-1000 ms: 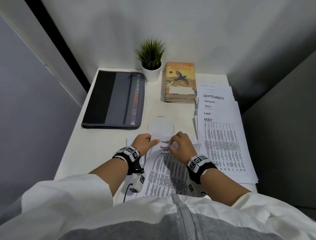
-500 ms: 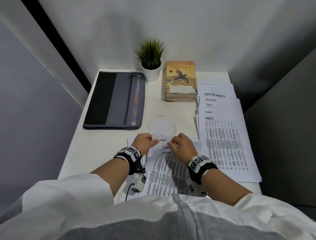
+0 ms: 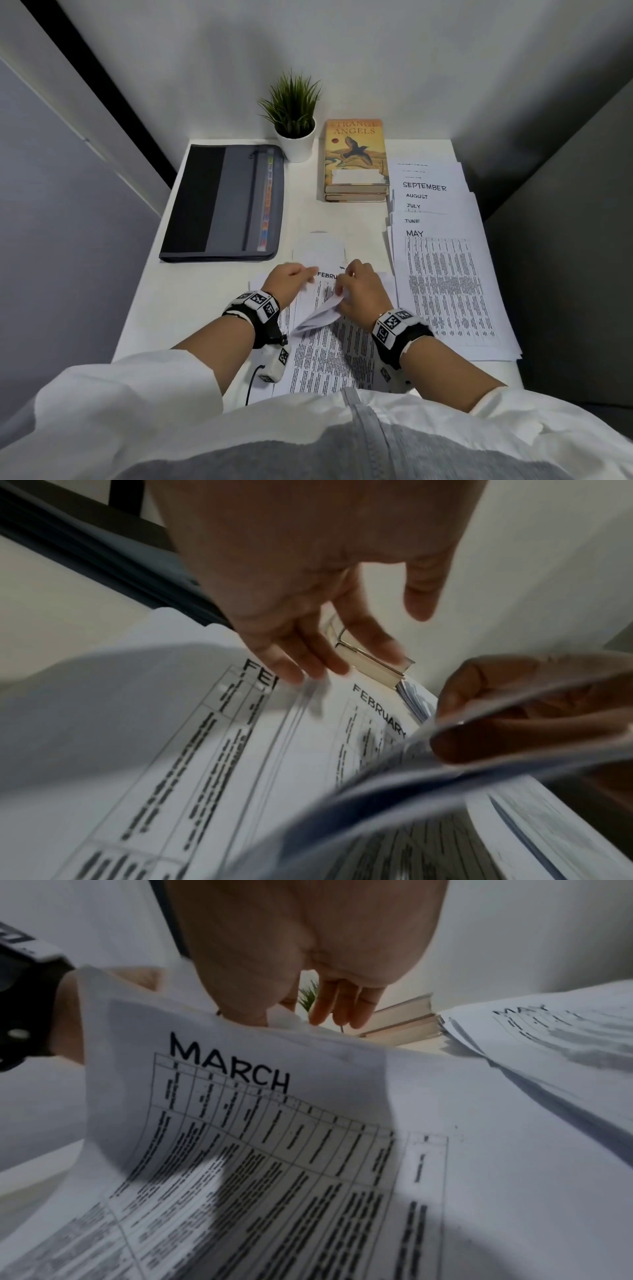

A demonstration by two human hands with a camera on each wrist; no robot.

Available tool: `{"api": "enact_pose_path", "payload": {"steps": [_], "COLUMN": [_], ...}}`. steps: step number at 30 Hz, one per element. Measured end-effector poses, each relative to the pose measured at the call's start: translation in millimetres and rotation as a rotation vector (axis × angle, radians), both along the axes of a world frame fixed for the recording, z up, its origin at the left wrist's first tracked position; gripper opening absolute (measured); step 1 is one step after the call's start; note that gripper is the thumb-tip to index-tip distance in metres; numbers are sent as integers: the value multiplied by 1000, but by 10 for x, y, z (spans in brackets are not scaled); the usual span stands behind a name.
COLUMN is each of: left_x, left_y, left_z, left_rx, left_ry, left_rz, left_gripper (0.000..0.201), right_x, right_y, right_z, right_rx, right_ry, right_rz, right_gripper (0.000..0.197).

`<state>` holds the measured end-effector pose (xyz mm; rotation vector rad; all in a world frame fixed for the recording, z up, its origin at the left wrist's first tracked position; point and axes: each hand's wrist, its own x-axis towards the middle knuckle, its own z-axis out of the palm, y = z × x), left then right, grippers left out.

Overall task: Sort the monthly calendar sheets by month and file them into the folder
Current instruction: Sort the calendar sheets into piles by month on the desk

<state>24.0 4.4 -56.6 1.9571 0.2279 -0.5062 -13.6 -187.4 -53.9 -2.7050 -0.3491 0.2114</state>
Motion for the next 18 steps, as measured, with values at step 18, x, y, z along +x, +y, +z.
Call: {"api": "enact_pose_path", "payload": {"steps": [18], "left_x": [71], "left_y": [-49], "left_z": [-72], "left_rx": [78], "left_ry": [-149], "left_rz": [-109], "left_gripper": [3], "right_x": [-76], "right_y": [101], "right_z": [-24], "right_rx": [93], "right_ry": [-98], "right_rz": [185], "right_gripper": [15]}}
